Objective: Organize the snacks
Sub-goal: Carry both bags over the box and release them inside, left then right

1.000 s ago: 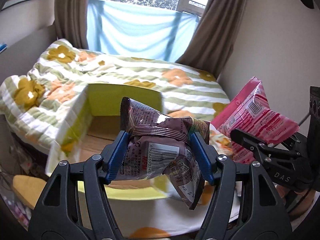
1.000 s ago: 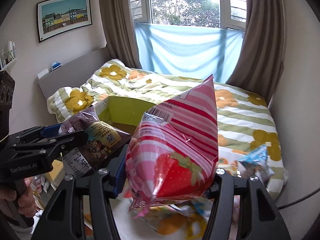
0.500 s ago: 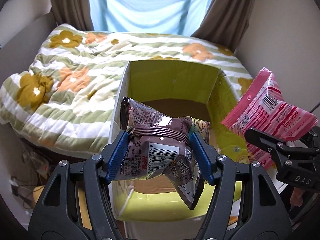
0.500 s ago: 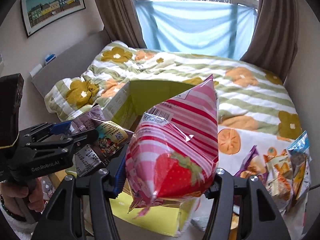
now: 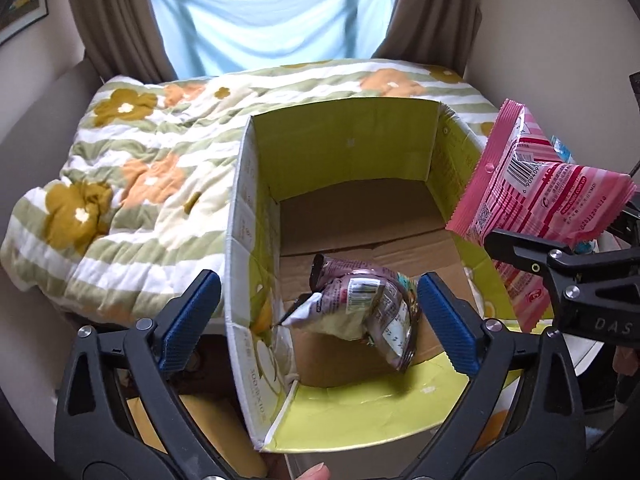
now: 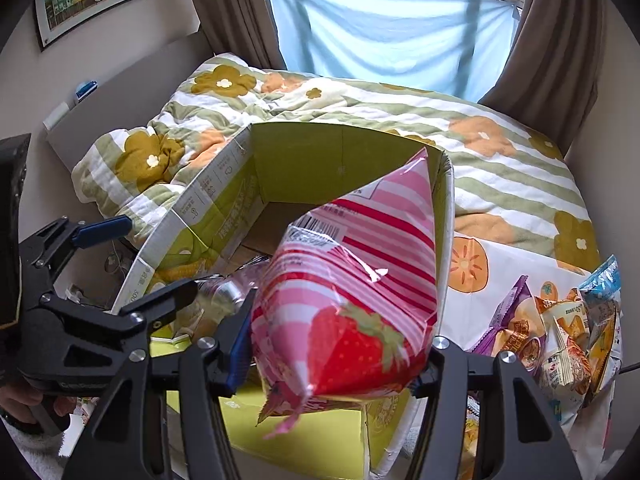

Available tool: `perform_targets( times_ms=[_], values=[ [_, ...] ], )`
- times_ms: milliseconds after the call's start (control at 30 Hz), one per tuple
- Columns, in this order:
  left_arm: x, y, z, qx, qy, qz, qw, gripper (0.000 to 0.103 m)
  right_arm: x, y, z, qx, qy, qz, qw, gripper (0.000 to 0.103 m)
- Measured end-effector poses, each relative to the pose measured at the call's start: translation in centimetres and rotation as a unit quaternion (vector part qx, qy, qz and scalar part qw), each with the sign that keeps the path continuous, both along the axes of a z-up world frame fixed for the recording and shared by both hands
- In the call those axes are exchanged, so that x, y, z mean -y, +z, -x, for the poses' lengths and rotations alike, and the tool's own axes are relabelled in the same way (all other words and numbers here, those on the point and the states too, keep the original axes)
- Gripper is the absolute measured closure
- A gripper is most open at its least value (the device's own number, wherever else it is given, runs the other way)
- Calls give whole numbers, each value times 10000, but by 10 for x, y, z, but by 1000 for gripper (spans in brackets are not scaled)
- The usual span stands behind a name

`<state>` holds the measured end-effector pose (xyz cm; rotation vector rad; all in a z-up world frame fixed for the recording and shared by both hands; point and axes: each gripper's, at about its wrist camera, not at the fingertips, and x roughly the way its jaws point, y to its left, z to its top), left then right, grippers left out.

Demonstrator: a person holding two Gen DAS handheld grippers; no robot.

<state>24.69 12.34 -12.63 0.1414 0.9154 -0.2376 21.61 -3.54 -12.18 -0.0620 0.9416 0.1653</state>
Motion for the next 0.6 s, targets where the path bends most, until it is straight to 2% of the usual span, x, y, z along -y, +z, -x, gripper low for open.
perform_targets(
  times_ms=[100, 333, 533, 600],
  values=[
    [-4, 4, 5, 76, 121, -127, 9998, 4, -2, -1, 0, -15, 27, -18, 10000, 49],
    [-17, 13, 14, 100, 547, 99, 9984, 4, -6, -4, -5, -146, 124, 106, 9998, 48],
    [-25, 19, 17, 182, 731, 192, 9970, 4, -5, -8, -5, -133, 112, 151, 9997, 47],
    [-26, 21, 18, 213, 782, 199, 9965, 4, -5, -9, -5, -118, 102, 155, 9998, 42]
  ],
)
